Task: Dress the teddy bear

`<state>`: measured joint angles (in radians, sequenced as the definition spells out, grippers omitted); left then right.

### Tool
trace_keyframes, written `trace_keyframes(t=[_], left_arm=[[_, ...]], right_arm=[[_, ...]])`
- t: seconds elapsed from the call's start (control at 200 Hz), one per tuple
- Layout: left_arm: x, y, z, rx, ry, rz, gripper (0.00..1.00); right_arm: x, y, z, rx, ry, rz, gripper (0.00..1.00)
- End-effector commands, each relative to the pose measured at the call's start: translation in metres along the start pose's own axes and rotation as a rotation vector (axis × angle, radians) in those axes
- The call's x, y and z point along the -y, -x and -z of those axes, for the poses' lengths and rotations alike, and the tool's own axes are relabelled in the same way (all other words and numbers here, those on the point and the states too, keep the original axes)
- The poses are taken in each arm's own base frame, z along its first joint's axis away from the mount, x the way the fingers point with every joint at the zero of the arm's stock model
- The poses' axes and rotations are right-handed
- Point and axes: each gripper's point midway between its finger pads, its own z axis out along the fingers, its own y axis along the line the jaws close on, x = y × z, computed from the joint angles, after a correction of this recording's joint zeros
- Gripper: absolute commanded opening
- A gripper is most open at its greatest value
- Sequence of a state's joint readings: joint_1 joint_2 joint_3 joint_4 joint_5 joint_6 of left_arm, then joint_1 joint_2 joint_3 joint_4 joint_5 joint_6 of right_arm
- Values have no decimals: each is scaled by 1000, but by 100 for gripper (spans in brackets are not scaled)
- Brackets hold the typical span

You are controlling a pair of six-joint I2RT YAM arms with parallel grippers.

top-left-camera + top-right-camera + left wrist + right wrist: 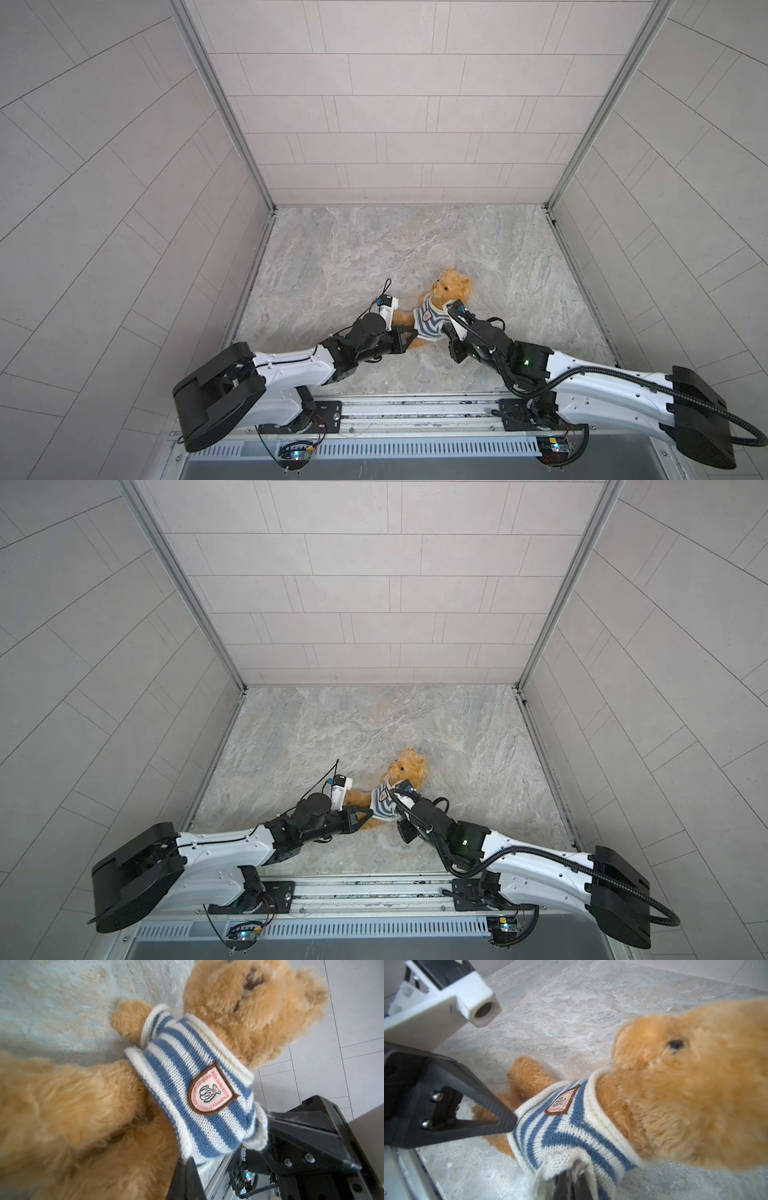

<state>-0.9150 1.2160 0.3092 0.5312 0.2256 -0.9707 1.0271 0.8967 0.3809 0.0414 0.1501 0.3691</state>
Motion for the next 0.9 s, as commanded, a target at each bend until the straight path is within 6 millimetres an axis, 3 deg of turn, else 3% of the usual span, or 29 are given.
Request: trace_keyframes(t=[0.0, 0.541, 0.746, 0.896], left_arm=[[-15, -2, 6, -11, 44, -19, 0], [-59, -1, 25, 5, 172, -28, 0], [-66, 6, 35, 25, 207, -50, 0], [-64, 9, 36, 17, 215, -82, 0]], right_arm=[[-15, 5, 8, 26, 97, 13, 0], [-32, 28, 32, 145, 239, -104, 0], [-41, 32, 37, 152, 289, -107, 0], [-54, 46, 45, 204, 372, -123, 0]])
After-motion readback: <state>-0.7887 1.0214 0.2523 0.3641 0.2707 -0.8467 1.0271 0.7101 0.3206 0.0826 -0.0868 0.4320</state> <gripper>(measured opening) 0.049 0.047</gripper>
